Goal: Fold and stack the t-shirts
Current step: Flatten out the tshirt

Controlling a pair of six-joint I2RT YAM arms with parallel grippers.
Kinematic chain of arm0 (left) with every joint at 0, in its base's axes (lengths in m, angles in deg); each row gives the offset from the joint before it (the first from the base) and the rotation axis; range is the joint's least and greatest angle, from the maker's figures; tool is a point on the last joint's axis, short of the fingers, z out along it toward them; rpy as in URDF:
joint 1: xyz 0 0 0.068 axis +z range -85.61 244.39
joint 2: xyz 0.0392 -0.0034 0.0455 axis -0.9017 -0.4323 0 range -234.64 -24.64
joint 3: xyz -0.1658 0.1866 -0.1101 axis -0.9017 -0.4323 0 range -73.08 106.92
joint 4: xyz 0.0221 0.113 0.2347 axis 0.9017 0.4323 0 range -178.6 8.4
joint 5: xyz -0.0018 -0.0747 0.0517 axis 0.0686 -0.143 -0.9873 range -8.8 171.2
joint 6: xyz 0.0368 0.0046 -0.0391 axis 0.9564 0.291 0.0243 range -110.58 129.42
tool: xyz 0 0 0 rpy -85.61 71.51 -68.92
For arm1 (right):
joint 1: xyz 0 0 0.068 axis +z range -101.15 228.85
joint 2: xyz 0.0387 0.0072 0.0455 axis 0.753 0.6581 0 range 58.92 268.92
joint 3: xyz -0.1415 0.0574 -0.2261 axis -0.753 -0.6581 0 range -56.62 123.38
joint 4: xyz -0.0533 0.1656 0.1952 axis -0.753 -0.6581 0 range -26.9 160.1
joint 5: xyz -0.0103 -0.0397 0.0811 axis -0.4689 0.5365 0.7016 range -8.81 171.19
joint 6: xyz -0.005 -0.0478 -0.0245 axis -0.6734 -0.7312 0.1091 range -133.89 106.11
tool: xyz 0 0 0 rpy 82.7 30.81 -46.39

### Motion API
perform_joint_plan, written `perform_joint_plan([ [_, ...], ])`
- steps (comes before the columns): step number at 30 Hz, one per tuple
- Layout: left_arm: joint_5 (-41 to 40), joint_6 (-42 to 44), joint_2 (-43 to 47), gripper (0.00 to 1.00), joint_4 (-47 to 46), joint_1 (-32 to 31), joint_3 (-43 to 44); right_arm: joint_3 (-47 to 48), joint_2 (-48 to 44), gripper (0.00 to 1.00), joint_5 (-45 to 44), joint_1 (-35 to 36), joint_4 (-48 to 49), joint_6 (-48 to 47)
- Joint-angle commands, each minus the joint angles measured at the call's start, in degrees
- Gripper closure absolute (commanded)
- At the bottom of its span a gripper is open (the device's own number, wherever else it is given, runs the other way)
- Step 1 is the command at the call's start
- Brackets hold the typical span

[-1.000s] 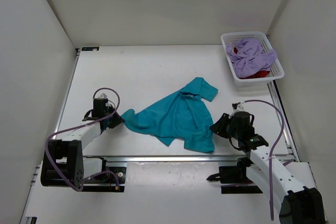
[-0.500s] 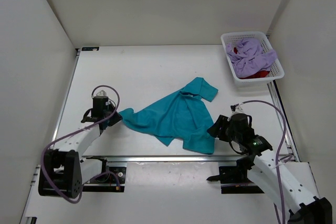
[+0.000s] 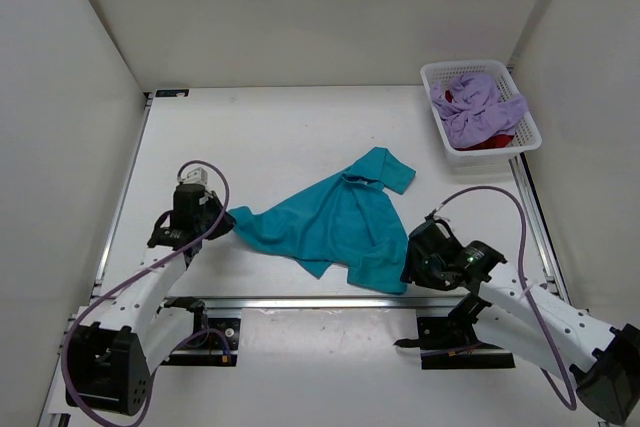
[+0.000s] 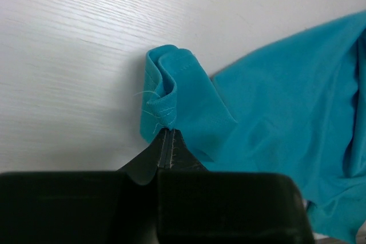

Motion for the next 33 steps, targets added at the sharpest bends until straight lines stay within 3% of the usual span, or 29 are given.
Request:
perform_joint_plan([
  [1, 1.28, 1.10, 0.33, 1.00, 0.27, -2.14, -0.86, 2.40, -1.01, 0.58, -2.81, 0.44, -5.16, 3.63],
  [3, 1.54, 0.31, -0.46, 1.00, -1.22, -3.28, -1.03, -0.66, -0.92, 0.59, 3.76, -1.93, -0.52, 1.78],
  [7, 2.60, -0.22, -1.17, 1.00, -2.37, -3.63, -1.29, -3.66, -1.37, 0.61, 5.47, -0.63, 3.99, 3.26],
  [10, 2.43, -0.05, -1.00, 1.00, -2.02, -3.37, -0.86, -6.30, -0.92, 0.63, 10.61, -3.68, 8.54, 1.26],
  [13, 2.60, 0.39, -0.47, 1.00, -2.19, -3.20, -0.85, -9.20, -1.45, 0.72, 14.33, -6.51, 13.91, 0.28],
  [15, 2.87, 0.57, -0.30, 1.00, -2.11, -2.93, -0.24, -9.12, -1.80, 0.92, 14.34, -8.79, 14.45, -1.30],
  [16, 2.95, 0.40, -0.29, 1.00, -1.84, -2.93, 0.81, -8.86, -1.71, 0.97, 13.56, -9.15, 14.97, -1.74],
  [19, 4.88, 0.39, -2.83, 1.00, -2.55, -3.98, 6.58, -3.07, -3.03, 1.00, 14.34, -12.74, 15.86, -5.69],
  [23, 9.19, 0.31, -7.84, 1.00, -0.71, -2.93, 22.30, 15.02, 0.56, 1.00, 10.75, -16.27, 11.39, -13.59],
  [26, 13.66, -0.66, -9.25, 1.00, 1.14, 1.97, 33.90, 31.60, 3.81, 1.00, 1.71, -15.31, 4.71, -18.08],
  [30, 19.12, -5.92, -9.87, 1.00, 0.97, 7.00, 47.19, 53.75, 12.32, 1.00, -2.88, -14.95, -1.18, -22.48],
  [33, 21.57, -10.57, -10.49, 1.00, -0.34, 9.81, 52.40, 70.09, 17.96, 1.00, -6.57, -12.33, -5.67, -25.03],
])
